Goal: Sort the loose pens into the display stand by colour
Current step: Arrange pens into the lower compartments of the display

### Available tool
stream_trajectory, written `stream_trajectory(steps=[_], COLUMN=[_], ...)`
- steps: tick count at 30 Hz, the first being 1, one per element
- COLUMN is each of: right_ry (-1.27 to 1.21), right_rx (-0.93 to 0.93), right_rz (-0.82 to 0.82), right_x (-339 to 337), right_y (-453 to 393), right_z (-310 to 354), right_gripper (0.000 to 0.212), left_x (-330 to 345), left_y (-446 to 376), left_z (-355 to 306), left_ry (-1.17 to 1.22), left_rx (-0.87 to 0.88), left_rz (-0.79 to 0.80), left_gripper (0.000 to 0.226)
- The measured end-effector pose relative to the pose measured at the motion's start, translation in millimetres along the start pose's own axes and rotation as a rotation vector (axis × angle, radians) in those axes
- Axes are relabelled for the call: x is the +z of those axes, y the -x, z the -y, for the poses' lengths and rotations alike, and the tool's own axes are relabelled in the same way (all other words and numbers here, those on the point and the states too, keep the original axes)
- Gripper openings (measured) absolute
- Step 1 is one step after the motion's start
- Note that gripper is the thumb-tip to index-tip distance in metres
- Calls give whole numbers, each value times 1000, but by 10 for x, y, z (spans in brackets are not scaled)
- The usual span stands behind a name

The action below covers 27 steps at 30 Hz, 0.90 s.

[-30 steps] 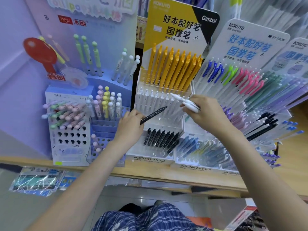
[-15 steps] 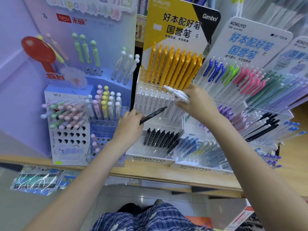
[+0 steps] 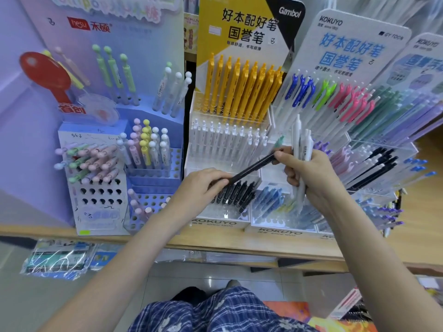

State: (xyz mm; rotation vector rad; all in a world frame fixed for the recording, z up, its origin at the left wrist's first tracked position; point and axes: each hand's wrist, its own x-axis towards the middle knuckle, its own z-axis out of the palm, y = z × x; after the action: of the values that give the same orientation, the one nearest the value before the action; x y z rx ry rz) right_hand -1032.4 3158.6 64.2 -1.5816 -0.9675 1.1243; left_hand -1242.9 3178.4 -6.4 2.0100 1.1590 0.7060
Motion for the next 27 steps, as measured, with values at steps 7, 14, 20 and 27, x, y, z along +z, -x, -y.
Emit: stream_trajectory(steps=[7, 14, 20, 27], right_ry=[347, 819, 1055, 1215], right_rx=[-212, -553, -593, -493], right_rz=[85, 203, 264, 229], right_x=[161, 789, 989, 1240], right_y=[145, 45, -145, -232], right_z=[-117, -429, -657, -578], right_gripper=[4, 19, 20, 19], left_x=[-148, -274, -293, -258], left_y=[8, 117, 134, 131], left_z=[314, 521, 539, 594], left_ry=[-402, -564, -504, -490], left_rx=[-131, -65, -44, 12], left_rz=[-44, 108, 80, 15], left_gripper=[35, 41, 38, 38])
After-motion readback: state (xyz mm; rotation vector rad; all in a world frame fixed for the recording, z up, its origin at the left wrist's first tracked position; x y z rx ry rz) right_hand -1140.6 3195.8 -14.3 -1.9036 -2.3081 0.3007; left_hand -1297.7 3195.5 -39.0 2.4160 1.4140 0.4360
